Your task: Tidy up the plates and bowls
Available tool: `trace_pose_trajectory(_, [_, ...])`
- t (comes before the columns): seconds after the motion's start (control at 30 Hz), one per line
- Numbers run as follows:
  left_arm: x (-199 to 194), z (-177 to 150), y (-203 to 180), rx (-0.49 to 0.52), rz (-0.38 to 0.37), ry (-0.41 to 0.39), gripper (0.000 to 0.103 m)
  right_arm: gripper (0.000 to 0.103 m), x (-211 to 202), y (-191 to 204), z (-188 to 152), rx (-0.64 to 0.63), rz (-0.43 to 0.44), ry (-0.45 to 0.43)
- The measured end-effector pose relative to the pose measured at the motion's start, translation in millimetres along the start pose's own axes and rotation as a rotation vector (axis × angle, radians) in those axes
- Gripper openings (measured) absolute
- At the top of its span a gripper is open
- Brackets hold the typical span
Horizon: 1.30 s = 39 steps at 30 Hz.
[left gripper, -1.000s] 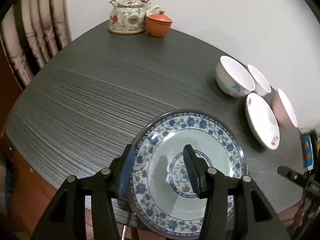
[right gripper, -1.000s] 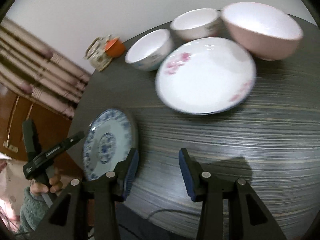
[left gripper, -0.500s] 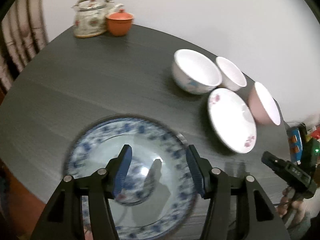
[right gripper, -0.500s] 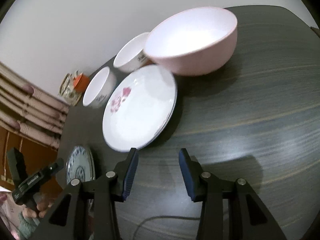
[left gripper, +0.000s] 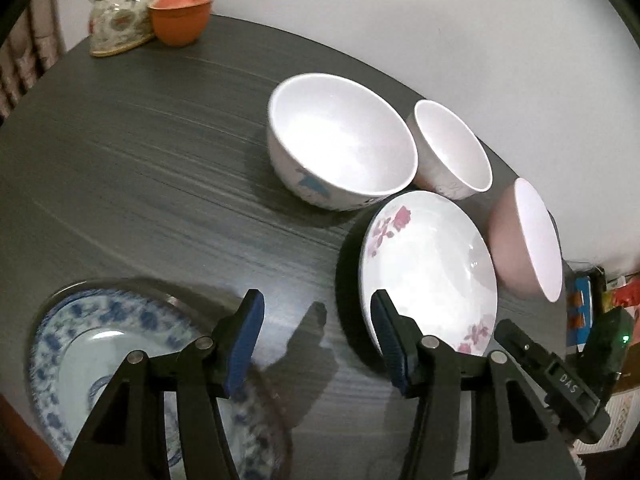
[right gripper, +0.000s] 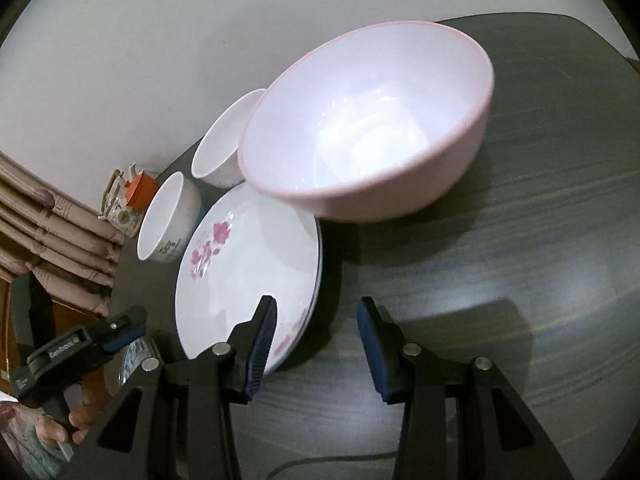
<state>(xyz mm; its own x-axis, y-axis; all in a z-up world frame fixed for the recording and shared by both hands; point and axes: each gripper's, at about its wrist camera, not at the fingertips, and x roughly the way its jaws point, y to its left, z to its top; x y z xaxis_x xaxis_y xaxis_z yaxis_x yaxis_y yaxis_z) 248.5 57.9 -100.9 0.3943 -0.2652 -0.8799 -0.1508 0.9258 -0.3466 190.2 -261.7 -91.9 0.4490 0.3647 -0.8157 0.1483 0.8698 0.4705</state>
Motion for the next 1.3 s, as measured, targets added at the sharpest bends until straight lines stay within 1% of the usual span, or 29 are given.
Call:
trace_pose_trajectory(0.1, [17,4,-6,0.0,-0.007,0.033,0.049,0.042,8,-1,7,0.001,0.0,0.005])
trace_pose_trajectory(0.17, [23,6,-8,-0.003,-0.013,0.04,0.047,0.037,14,0,11,-0.003,0.01,0.012])
trace_pose_trajectory(0.3, [36,8,-11,0.003,-0.017,0.058,0.039,0.034,23,1,16,0.001,0.026,0.015])
trace_pose_trajectory(0.37, [41,9,-11,-0.002,-0.025,0.066,0.036,0.028,27,1,18,-0.005,0.03,0.009])
trace_pose_trajectory(0.4, [43,9,-12,-0.003,-0.029,0.072,0.034,0.027,29,2,19,-0.004,0.036,0.007])
trace_pose_trajectory(0.47, [46,9,-14,0.004,-0.038,0.074,0.032,0.023,31,1,20,-0.001,0.042,0.011])
trace_pose_trajectory(0.53, [48,10,-16,0.022,-0.029,0.06,0.03,0.021,33,2,21,-0.017,0.056,0.008])
trace_pose_trajectory(0.63, [51,10,-20,0.051,-0.046,0.059,0.028,0.015,34,2,23,-0.033,0.049,0.006])
trace_pose_trajectory(0.7, [52,9,-22,0.063,-0.044,0.053,0.024,0.013,35,-1,24,-0.025,0.057,0.012])
trace_pose_trajectory(0.8, [52,9,-21,0.067,-0.061,0.057,0.016,0.006,37,-4,24,-0.022,0.055,0.017])
trace_pose_trajectory(0.87, [54,11,-22,0.071,-0.073,0.072,0.011,0.006,36,-6,24,-0.014,0.063,0.02])
trace_pose_trajectory(1.07, [54,13,-26,0.09,-0.063,0.09,0.011,0.006,31,-7,15,-0.011,0.056,0.03])
trace_pose_trajectory(1.17, [49,5,-25,0.101,-0.061,0.108,0.011,0.006,25,-9,5,-0.002,0.052,0.045])
trace_pose_trajectory(1.3, [42,-14,-26,0.118,-0.055,0.13,0.012,0.006,13,-11,-13,-0.001,0.039,0.064])
